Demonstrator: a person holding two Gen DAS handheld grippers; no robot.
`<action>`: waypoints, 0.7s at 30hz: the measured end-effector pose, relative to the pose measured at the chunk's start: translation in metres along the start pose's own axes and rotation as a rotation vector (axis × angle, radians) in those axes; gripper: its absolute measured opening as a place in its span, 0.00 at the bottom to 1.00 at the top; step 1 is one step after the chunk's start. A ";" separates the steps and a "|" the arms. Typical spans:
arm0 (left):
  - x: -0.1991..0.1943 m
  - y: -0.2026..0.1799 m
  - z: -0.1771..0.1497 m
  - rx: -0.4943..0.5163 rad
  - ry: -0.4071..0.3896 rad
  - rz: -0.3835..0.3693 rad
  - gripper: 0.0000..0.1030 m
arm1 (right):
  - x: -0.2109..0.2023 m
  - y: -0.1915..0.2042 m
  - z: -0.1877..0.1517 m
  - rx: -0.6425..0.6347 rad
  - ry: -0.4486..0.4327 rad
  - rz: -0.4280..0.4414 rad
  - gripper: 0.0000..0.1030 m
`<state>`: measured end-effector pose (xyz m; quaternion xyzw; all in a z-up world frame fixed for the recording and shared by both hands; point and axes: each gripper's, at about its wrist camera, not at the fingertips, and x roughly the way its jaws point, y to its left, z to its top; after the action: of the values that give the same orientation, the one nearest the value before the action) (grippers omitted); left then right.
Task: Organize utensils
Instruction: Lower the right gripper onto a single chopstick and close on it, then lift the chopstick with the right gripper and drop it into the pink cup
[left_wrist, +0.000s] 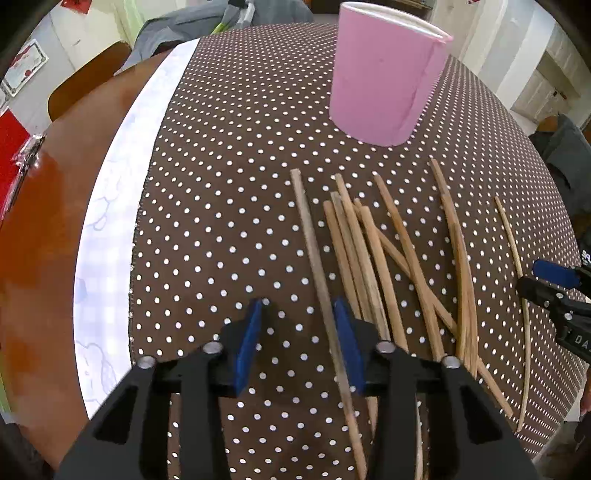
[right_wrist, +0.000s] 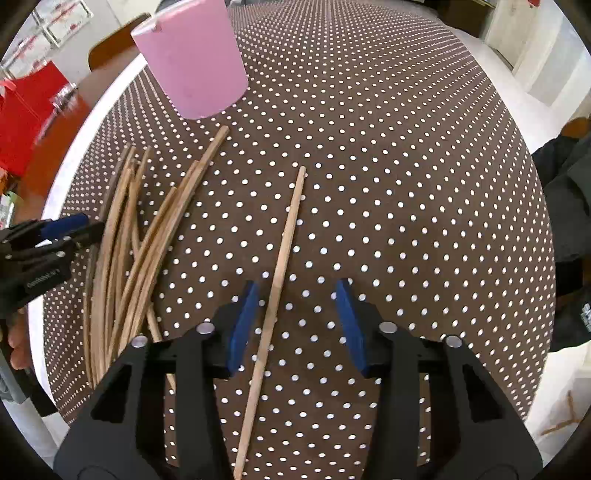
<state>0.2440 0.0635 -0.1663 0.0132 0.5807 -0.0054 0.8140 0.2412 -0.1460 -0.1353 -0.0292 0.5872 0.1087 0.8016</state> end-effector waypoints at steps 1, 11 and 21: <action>0.001 0.002 0.004 -0.012 0.001 0.001 0.27 | 0.004 0.001 0.007 -0.002 0.013 -0.012 0.33; 0.000 0.020 0.008 -0.113 -0.043 -0.126 0.05 | 0.019 0.000 0.034 0.008 0.038 0.024 0.06; -0.069 0.016 0.006 -0.091 -0.372 -0.279 0.05 | -0.009 -0.011 0.047 0.013 -0.166 0.203 0.06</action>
<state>0.2277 0.0790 -0.0989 -0.1049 0.4163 -0.0939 0.8982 0.2845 -0.1494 -0.1128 0.0444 0.5197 0.1875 0.8324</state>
